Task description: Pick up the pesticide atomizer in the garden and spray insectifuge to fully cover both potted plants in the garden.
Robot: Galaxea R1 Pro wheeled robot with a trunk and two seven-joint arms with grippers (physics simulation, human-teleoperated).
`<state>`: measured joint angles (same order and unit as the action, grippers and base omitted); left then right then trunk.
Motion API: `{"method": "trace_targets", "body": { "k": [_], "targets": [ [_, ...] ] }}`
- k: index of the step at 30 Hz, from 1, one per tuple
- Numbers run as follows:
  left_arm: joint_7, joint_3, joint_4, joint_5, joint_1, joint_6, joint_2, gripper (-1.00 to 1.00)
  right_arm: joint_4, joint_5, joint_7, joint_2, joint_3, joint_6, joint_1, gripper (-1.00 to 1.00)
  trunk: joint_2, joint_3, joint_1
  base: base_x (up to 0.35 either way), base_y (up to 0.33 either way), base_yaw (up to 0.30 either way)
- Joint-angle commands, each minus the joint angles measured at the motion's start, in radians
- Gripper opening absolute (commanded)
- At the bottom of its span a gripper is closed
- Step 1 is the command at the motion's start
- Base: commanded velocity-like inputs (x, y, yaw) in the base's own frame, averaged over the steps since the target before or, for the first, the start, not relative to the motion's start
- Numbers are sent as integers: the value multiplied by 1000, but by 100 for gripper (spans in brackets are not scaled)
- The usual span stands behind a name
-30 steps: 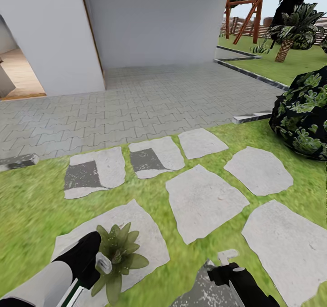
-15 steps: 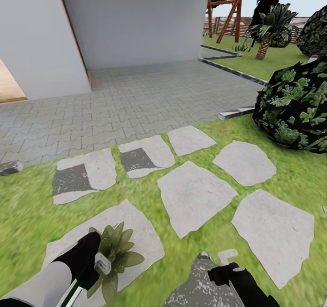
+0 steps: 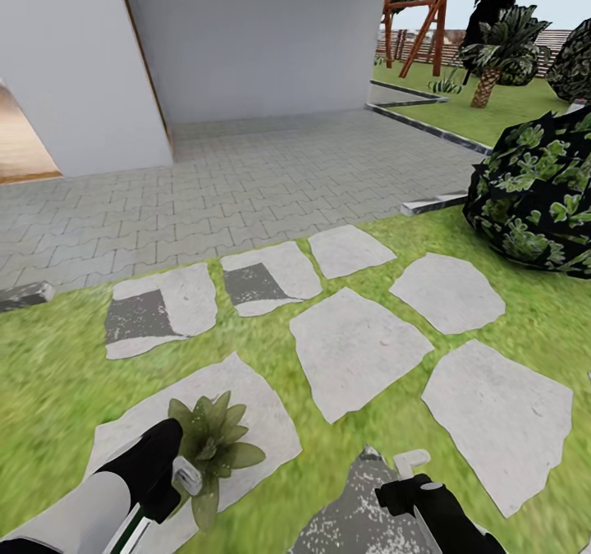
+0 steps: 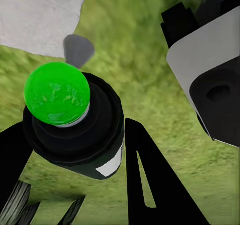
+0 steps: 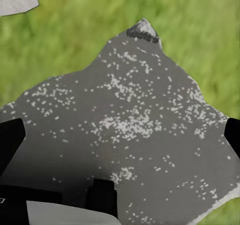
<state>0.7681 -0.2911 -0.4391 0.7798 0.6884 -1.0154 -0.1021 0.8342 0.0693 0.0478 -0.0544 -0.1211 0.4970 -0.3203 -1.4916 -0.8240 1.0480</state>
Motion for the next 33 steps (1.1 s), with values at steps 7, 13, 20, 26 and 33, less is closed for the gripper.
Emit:
{"method": "trace_targets", "body": {
  "k": [7,13,20,26,33],
  "targets": [
    [10,-4,-2,9,0,-2,-2,-100,2,7,5,-1,-2,6,0,100,0,-1,0,-123,-5,2],
    [10,-3,-2,9,0,-2,-1,-100,1,7,5,-1,-2,6,0,100,0,-1,0,-37,-6,0],
    [10,-3,-2,9,0,-2,-1,-100,2,7,5,-1,-2,13,0,100,0,-1,0,0,0,0],
    [10,-3,-2,9,0,-2,-1,-100,2,8,4,-1,-3,14,0,100,0,-1,0,-52,23,0],
    [10,-2,-2,9,0,-2,0,-100,2,9,4,-1,-3,14,0,100,0,-1,0,-119,93,0]
  ]
}}
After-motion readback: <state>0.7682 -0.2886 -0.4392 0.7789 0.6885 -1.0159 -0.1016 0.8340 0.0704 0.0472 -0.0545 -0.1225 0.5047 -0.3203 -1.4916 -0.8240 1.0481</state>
